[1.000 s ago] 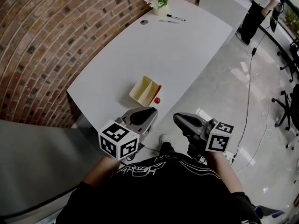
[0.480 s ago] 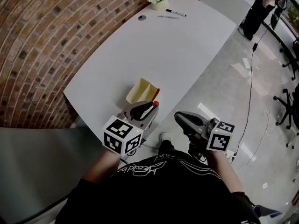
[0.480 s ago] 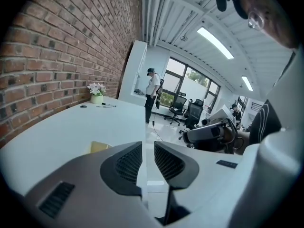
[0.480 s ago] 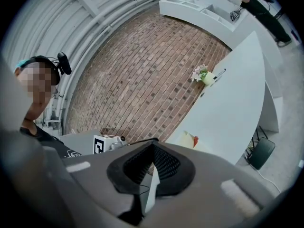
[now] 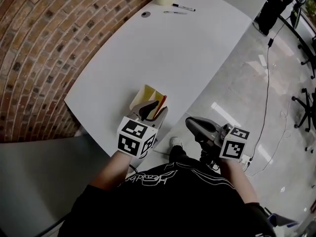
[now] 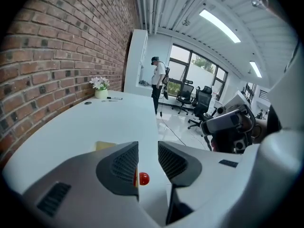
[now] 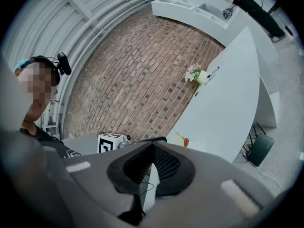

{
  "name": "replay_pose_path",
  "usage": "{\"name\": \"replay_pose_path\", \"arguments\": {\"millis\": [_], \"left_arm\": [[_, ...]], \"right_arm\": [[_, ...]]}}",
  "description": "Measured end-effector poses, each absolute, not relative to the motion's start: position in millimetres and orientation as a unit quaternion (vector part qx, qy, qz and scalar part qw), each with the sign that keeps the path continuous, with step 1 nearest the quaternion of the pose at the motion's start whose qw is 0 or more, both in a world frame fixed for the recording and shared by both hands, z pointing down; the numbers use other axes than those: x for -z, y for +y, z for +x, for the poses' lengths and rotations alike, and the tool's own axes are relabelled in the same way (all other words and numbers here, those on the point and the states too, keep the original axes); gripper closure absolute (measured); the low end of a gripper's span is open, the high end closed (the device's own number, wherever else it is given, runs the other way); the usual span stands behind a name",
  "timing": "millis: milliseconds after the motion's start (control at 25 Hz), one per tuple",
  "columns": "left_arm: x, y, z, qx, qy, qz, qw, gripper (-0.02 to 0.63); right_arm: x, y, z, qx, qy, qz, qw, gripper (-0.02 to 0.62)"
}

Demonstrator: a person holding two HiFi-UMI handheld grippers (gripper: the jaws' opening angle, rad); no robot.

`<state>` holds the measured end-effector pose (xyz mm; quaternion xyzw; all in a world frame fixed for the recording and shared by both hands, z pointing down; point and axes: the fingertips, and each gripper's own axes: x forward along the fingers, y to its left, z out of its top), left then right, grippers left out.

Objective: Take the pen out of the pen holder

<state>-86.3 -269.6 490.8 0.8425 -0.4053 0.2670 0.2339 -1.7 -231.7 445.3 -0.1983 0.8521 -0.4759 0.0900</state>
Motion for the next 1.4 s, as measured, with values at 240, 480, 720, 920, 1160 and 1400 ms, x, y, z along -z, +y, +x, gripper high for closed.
{"name": "replay_pose_path", "arguments": {"millis": [240,480,720,920,1160,1400], "left_arm": [[-511,-282,-88,-0.286,-0.411,0.828,0.253,0.499],[-528,-287,-88,-0.318,-0.419,0.812,0.252,0.499],[-539,-295,-88,-0.363,-0.429,0.797,0.222,0.499],[-542,-298,-85,-0.378,-0.433,0.785,0.230,0.500],[-549,-297,-86,-0.411,-0.434,0.770,0.222,0.500],[-554,-299,-85,-0.427,-0.442,0.759,0.216,0.510]], "right_arm": [[-452,-237,1,0.480,0.849,-0.203,0.091,0.592],[-459,-237,7,0.487,0.843,-0.207,0.092,0.592],[-466,-237,12,0.496,0.837,-0.208,0.094,0.592],[-468,-239,16,0.498,0.836,-0.209,0.098,0.592],[-471,-239,19,0.501,0.833,-0.210,0.103,0.592],[-473,-238,22,0.504,0.831,-0.211,0.107,0.592]]}}
